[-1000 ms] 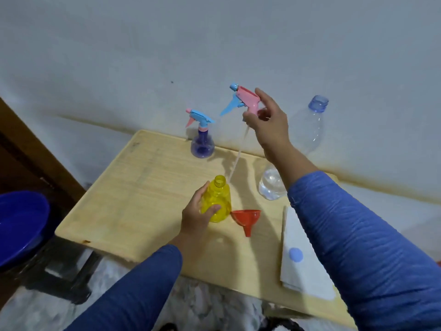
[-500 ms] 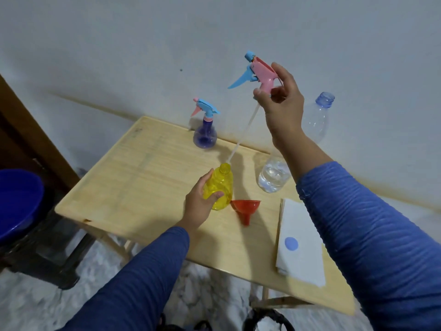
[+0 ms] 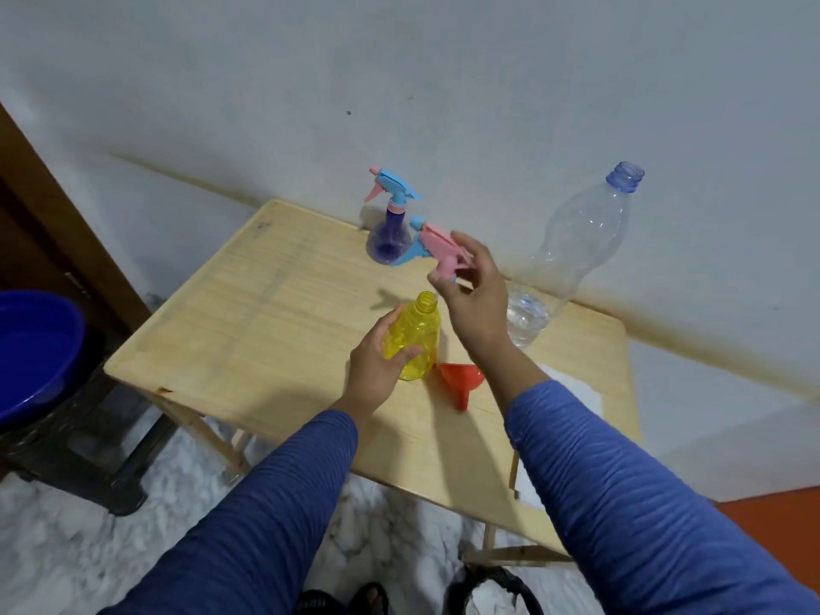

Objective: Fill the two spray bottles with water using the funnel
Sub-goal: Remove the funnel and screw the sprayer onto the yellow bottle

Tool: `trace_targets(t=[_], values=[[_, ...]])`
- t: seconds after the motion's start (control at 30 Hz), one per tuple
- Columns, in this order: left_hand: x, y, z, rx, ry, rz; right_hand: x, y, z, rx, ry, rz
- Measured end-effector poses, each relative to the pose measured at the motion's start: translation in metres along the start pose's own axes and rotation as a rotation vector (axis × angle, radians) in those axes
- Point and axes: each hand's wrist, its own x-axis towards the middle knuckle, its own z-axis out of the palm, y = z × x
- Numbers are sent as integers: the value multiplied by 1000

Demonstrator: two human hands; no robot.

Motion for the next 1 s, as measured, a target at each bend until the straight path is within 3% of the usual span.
trace_targets(t=[0.17,0.7,1.0], values=[[-2,1,1,-24,9,21,-13,21,5,54,-50,28],[-2,-4,6,32,42,49,4,35,-16,-18,-419,-63],[-2,-4,7,43,56,58,-8,38,-6,25,-295,-95]])
